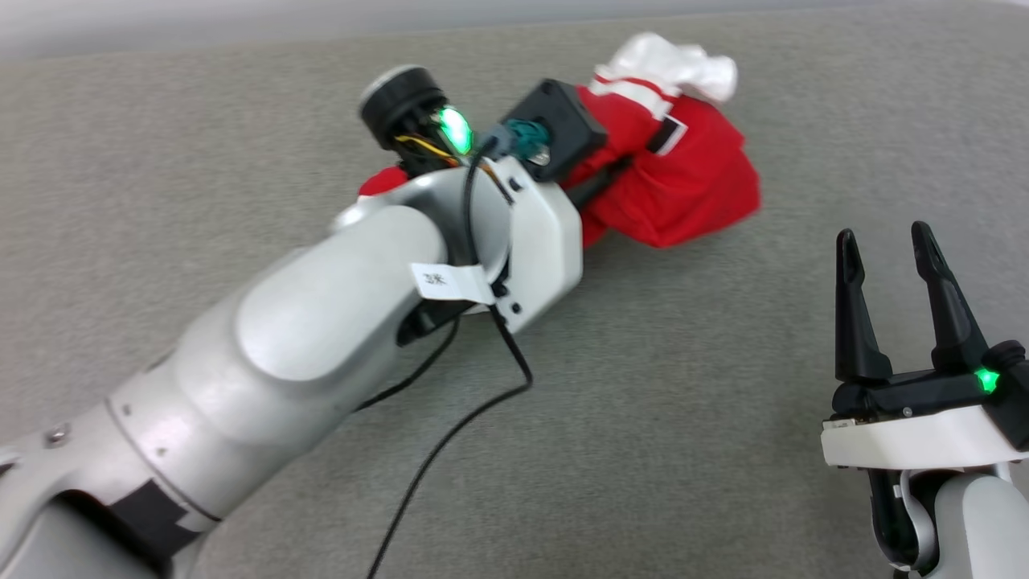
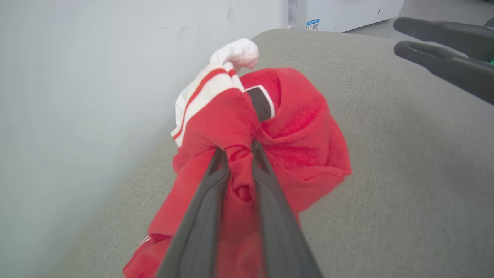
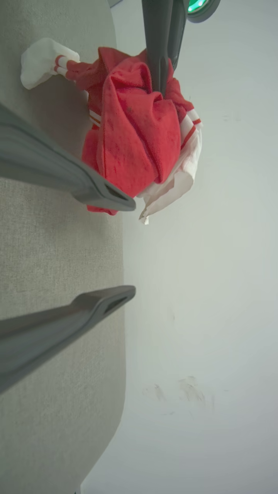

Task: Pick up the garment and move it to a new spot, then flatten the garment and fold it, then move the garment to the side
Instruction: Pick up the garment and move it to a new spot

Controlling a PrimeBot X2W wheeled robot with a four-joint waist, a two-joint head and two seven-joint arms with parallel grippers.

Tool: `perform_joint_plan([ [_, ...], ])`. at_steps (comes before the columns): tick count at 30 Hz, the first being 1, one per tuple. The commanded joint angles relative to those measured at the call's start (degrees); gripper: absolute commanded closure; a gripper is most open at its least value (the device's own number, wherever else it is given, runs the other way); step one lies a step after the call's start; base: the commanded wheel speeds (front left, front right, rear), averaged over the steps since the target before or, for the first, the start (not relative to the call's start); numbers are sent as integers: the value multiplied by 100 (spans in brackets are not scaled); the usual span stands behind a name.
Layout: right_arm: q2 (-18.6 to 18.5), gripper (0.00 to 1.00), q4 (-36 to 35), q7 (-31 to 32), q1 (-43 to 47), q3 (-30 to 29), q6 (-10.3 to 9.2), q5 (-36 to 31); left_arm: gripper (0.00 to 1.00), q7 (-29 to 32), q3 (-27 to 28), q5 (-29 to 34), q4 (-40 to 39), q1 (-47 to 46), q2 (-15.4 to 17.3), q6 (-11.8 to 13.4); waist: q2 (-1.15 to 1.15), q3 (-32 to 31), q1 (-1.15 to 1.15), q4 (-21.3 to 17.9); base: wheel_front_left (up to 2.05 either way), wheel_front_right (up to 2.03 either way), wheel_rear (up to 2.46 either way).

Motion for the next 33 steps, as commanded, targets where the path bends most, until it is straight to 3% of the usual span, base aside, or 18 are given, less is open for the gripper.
perform_joint_plan([
  [1, 6, 0, -32, -16, 23, -28, -4, 38, 100, -126, -96, -57, 118, -68, -122, -1, 0, 47, 0, -239, 0, 0, 0],
  [10, 7, 0, -106, -16, 59, -145, -4, 92, 100, -486, -1083, -220, 748, 268, -922, -1, 0, 158, 0, -620, 0, 0, 0],
  [15, 7, 0, -127, -16, 53, -130, -4, 98, 100, -423, -1335, -233, 1096, 723, -1324, -1, 0, 197, 0, -684, 0, 0, 0],
  [21, 7, 0, -126, -16, 30, -102, -4, 72, 100, 122, -1352, 286, 1031, 1565, -1596, -3, 0, 227, 0, -687, 0, 0, 0],
  [25, 6, 0, -76, -16, 71, -102, -4, 52, 100, 48, -1355, 307, 944, 1695, -1615, -2, 0, 172, 0, -597, 0, 0, 0],
  [26, 6, 0, -66, -16, 88, -92, -4, 44, 84, -57, -1354, 295, 962, 1650, -1611, -2, 0, 149, 0, -574, 0, 0, 0],
  [27, 6, 0, -52, -16, 99, -103, -4, 37, 0, -217, -1352, 302, 994, 1571, -1609, -2, 0, 111, 0, -541, 0, 0, 0],
  [33, 6, 0, 8, -15, 233, -183, -4, -28, 0, -1562, -1272, 358, 1351, 1276, -1657, 24, 0, -227, 0, -341, 0, 0, 0],
])
